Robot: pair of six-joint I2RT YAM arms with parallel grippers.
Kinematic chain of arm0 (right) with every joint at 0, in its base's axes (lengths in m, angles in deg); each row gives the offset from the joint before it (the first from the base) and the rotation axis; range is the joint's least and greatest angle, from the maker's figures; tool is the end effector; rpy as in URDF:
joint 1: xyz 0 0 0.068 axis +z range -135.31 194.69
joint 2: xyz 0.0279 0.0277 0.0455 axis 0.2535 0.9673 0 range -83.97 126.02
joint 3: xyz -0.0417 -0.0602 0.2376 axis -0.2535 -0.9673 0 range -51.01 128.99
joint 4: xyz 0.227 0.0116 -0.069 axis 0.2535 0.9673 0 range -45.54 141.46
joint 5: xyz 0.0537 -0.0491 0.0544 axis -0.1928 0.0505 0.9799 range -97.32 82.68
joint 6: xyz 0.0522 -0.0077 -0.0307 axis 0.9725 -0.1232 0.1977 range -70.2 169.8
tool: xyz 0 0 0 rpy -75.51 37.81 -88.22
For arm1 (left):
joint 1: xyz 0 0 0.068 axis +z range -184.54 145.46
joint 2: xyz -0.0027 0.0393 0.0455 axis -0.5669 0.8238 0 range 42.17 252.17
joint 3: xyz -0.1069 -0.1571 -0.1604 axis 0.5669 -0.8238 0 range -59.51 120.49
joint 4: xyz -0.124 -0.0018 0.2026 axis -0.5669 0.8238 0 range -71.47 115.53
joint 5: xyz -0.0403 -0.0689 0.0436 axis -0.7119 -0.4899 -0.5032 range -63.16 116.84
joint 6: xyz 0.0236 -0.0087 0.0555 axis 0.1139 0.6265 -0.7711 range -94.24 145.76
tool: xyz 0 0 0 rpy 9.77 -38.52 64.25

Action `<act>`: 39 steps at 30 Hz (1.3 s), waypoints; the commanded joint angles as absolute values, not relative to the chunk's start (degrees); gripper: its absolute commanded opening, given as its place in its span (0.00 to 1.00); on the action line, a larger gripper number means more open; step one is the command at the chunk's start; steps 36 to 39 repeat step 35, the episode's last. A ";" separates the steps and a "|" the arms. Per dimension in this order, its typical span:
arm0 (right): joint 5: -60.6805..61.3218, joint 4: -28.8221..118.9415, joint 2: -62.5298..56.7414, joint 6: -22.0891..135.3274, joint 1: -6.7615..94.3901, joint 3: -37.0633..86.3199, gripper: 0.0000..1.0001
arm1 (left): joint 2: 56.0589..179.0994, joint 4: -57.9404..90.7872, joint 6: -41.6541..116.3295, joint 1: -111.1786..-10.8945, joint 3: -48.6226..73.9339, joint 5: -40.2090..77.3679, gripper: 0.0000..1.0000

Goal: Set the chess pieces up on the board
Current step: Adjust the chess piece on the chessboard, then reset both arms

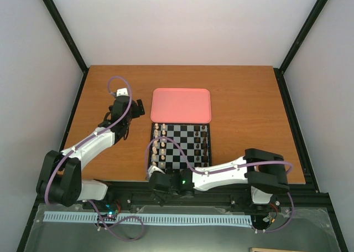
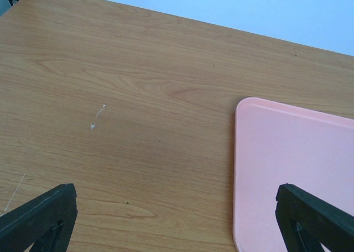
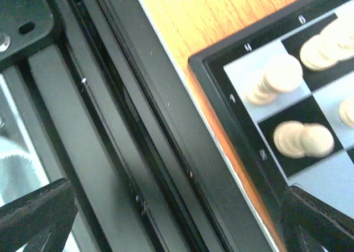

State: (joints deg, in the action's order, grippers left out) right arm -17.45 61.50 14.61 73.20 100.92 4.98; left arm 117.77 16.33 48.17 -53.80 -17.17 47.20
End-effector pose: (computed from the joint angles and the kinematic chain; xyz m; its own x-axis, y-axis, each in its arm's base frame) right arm 0.0290 0.3165 0.1429 -0.4397 -0.7293 -0.5242 -0.8737 0.4826 0.0614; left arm 0.2667 -0.0764 0.2147 -0.4609 -0.2174 -0.8604 -0.1596 0.9740 -0.1606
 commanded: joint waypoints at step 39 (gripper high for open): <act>-18.47 54.11 6.00 54.18 59.17 15.75 1.00 | 118.44 16.68 46.21 -55.02 -14.83 46.82 1.00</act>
